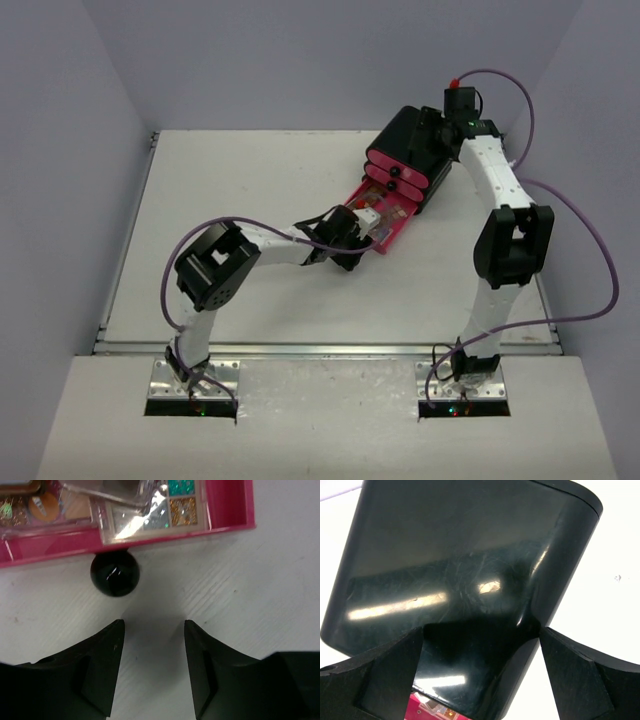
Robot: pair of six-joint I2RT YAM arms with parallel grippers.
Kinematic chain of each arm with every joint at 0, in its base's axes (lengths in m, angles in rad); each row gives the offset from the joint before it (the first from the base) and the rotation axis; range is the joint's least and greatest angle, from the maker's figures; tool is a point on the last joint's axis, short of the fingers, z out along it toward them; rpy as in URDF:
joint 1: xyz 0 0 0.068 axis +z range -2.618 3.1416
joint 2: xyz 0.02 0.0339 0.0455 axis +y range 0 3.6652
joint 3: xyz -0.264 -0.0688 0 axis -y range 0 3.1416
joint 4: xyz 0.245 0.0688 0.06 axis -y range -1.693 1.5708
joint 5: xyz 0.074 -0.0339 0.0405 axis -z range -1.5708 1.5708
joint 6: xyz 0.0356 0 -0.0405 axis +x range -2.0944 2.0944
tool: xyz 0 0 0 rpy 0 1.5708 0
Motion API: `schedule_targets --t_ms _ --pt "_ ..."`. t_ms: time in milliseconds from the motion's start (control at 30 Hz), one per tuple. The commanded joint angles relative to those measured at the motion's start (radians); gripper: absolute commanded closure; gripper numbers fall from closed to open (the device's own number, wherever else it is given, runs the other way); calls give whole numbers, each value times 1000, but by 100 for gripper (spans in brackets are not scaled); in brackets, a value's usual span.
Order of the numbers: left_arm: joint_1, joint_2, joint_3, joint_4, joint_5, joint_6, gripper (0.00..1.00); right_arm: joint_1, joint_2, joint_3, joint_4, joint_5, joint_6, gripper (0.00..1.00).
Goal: Organize the makeup
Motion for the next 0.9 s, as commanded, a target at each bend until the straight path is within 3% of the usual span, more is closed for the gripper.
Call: schedule_targets --t_ms 0,100,500,767,867 --pt "2 33 71 27 -63 -51 53 -5 16 48 51 4 -12 4" --pt "2 34 62 103 -50 -64 54 -7 17 19 67 -12 -9 4" --pt "2 123 171 106 -133 -64 60 -5 26 1 87 -21 -21 4" --pt "0 126 191 75 -122 -76 75 -7 31 -7 88 -31 -24 4" --pt "0 131 224 60 -132 -70 86 -7 32 -13 90 -34 -21 4"
